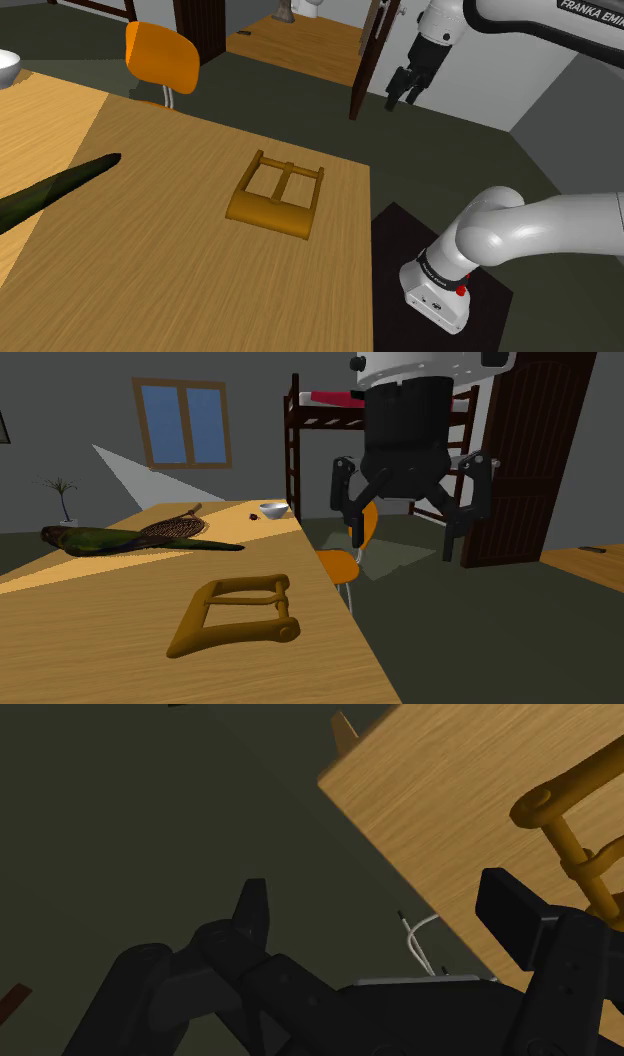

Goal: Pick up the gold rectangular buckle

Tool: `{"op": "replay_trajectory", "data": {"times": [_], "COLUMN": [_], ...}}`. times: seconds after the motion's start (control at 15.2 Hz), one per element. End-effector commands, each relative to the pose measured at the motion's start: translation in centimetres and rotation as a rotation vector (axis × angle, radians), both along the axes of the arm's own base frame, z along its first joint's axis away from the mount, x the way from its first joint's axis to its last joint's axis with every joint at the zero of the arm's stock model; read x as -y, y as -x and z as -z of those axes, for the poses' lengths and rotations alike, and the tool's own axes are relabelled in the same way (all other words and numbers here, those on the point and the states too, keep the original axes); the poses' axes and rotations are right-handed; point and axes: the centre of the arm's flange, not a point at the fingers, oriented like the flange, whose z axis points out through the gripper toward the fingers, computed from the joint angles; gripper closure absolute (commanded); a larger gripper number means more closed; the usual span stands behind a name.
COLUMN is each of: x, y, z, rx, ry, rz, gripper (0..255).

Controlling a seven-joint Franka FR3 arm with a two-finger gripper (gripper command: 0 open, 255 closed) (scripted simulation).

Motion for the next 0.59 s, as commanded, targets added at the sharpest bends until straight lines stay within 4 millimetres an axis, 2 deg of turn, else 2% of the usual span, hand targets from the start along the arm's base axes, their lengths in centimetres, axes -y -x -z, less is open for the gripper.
{"op": "replay_trajectory", "data": {"times": [0.0, 0.53], "x": [0.0, -9.0], "y": [0.0, 0.1], "z": [0.0, 4.9], "rx": [0.000, -0.007], "ry": [0.000, -0.036], "rz": [0.000, 0.259], "gripper": [0, 0]}}
